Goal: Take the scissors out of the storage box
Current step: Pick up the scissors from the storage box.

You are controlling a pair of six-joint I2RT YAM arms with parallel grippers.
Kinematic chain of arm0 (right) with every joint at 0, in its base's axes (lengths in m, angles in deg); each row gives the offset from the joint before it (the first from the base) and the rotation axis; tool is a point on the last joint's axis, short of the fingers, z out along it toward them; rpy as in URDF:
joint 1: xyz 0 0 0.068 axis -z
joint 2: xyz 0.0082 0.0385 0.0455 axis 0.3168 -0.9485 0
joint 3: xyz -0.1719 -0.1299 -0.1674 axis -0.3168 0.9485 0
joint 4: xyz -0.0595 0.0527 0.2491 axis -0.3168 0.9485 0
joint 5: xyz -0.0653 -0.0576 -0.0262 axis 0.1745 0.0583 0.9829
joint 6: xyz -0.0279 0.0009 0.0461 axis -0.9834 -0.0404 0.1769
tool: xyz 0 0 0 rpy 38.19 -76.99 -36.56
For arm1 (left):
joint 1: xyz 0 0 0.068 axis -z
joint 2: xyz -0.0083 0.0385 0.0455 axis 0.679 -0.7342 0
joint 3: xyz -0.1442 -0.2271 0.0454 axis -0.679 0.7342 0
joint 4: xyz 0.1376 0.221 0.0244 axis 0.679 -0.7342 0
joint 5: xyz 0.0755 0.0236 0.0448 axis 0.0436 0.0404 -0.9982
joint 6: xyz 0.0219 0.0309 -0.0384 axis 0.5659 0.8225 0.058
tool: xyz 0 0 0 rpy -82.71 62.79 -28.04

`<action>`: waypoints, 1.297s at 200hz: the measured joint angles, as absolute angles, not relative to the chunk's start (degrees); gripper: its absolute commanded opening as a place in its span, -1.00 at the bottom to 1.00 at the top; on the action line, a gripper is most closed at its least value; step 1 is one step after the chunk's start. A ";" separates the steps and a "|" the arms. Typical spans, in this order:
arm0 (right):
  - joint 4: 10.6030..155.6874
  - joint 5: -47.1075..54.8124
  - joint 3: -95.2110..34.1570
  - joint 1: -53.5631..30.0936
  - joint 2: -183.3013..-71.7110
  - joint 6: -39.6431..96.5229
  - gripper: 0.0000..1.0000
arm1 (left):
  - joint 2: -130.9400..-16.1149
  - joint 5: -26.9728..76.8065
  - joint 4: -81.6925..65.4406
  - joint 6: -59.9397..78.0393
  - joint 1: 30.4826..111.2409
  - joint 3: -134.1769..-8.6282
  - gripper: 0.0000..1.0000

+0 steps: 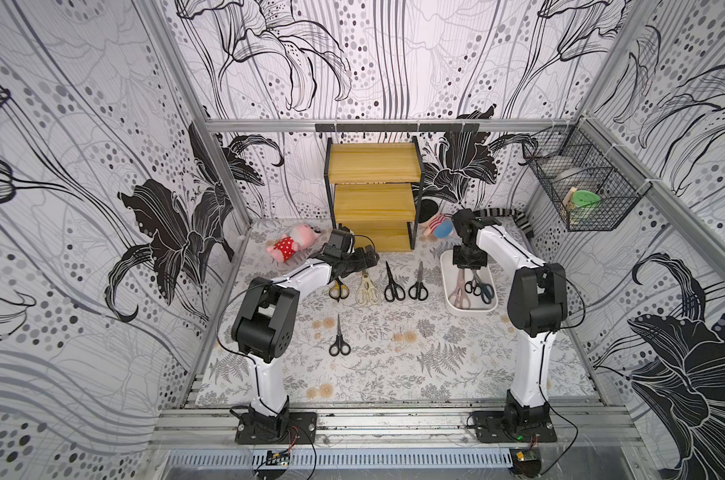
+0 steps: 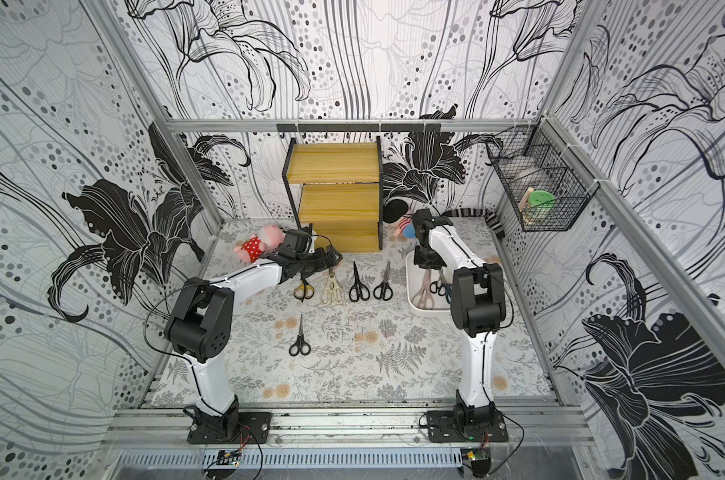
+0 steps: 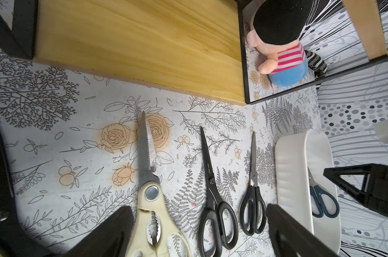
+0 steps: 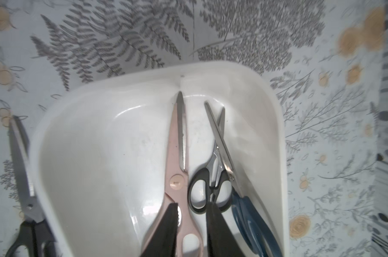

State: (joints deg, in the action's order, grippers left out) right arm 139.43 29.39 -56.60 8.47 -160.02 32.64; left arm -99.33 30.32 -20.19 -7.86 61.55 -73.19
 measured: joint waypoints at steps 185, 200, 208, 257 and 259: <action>128.28 23.12 -40.73 13.23 -155.92 40.25 -0.39 | -99.35 29.22 -20.38 -8.62 61.85 -73.06 0.95; 127.49 23.05 -39.79 13.76 -155.92 40.27 -0.39 | -99.35 29.20 -20.47 -8.62 61.85 -73.06 0.95; 127.14 22.77 -39.27 14.02 -155.92 40.40 -0.39 | -99.35 29.20 -20.54 -8.62 61.85 -73.06 0.95; 125.37 21.48 -37.32 14.57 -155.92 40.40 -0.40 | -99.35 29.20 -20.67 -8.65 61.85 -73.06 0.95; 125.35 21.41 -37.32 14.57 -155.92 40.42 -0.40 | -99.35 29.20 -20.67 -8.65 61.85 -73.06 0.95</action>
